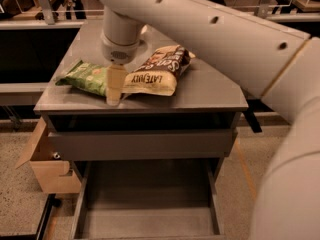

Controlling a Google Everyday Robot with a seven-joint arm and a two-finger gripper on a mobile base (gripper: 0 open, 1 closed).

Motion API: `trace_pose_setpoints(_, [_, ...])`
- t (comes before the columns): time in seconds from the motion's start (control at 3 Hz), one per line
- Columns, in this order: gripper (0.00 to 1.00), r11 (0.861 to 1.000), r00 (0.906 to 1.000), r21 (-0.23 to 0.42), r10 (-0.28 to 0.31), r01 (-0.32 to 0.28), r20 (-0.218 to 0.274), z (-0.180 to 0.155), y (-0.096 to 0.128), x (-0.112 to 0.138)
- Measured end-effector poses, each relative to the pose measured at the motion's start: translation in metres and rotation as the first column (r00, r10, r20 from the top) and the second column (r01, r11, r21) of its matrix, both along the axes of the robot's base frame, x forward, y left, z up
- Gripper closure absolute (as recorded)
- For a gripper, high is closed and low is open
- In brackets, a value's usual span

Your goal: Place green jalapeno chip bag into middle drawer

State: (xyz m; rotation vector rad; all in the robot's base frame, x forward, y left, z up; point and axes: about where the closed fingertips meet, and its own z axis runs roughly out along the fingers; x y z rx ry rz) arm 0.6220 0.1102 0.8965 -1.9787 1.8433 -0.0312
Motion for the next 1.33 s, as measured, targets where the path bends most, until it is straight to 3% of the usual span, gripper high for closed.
trace_pose_setpoints(0.67, [0.0,1.0,0.9984,0.01,0.019,-0.019,-0.053,-0.03,0.051,0.025])
trace_pose_setpoints(1.33, [0.41,0.999,0.9957,0.04,0.027,-0.024,-0.088,-0.047,0.066,0.038])
